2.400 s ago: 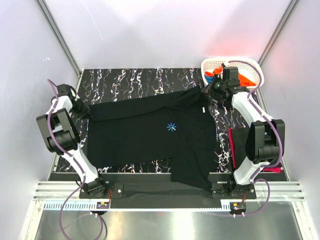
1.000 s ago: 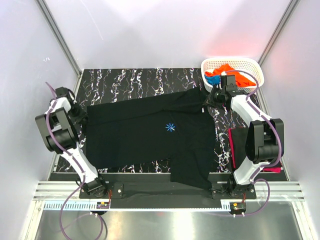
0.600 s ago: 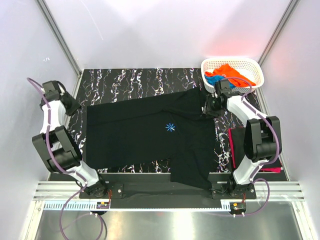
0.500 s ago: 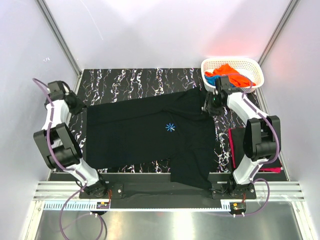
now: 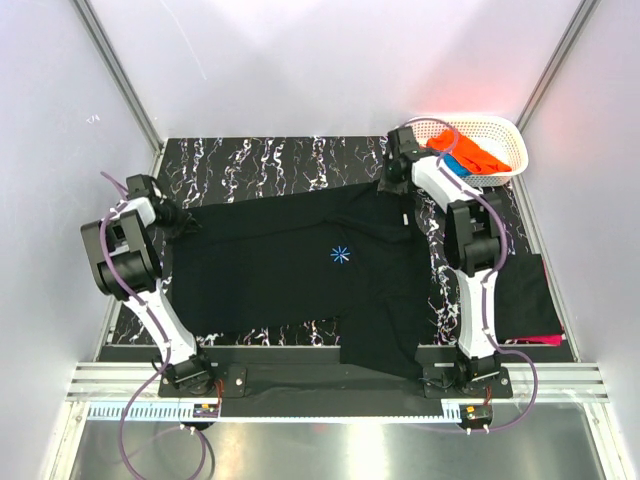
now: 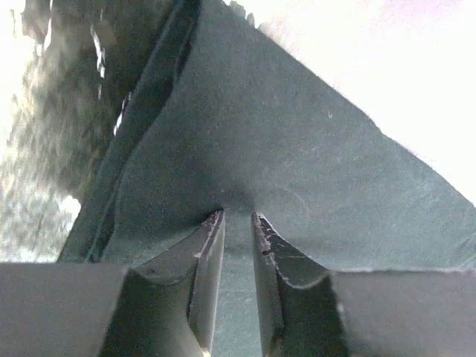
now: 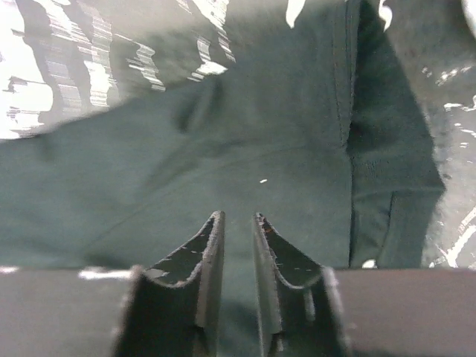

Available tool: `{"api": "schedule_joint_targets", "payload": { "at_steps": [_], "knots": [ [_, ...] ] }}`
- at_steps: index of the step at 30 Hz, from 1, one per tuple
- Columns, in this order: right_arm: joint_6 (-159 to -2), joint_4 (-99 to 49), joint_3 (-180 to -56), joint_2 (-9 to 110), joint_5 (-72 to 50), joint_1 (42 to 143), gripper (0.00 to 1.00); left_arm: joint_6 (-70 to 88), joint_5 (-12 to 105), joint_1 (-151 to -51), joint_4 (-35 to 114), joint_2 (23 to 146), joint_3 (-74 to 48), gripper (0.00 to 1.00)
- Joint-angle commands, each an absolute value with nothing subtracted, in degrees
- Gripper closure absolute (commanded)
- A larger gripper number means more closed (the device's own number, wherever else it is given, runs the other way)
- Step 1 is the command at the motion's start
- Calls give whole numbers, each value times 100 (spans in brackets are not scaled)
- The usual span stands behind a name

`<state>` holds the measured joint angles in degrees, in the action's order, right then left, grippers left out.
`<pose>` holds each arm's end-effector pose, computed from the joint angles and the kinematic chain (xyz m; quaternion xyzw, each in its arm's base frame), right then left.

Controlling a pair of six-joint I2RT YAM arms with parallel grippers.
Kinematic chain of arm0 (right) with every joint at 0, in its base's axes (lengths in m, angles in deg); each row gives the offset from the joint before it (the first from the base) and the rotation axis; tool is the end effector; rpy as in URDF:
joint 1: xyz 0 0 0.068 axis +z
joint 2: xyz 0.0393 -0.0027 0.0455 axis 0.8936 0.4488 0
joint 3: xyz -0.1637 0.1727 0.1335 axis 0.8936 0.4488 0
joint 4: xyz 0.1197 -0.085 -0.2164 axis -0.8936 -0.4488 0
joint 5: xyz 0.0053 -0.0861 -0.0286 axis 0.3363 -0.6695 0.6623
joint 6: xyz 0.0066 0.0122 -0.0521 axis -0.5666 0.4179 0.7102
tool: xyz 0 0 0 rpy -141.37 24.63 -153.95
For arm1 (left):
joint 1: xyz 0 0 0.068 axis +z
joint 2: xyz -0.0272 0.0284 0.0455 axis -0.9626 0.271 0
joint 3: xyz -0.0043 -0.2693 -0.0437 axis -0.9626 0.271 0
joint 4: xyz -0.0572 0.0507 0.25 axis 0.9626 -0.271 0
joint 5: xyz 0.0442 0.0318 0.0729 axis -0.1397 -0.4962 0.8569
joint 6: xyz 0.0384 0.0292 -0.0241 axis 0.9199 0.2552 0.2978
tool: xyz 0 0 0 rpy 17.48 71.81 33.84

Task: Fold and stack the t-shirts
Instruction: Fold the tshirt

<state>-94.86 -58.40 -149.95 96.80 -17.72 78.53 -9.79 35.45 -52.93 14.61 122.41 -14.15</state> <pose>0.4778 0.1304 0.2095 0.0484 0.9492 0.1042 0.2930 0.3761 0.1343 0.1512 -0.3817 0.8794 -0.1804 0.2199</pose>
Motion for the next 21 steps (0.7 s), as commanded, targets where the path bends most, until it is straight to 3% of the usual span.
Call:
{"api": "schedule_joint_targets", "payload": {
  "at_steps": [1,16,21],
  "knots": [
    [-9472,-5912,-15417,9917,-2114,7801,76,-901,3582,-5265,1521,12510,-1821,74],
    [-9235,-5999,-16252,10515,-2219,7880,75,-453,3512,-4817,159,13740,-3482,77],
    [-9208,-6219,-17165,11244,-2158,7880,73,-462,3600,-4782,53,13960,-3860,77]
  ]
}}
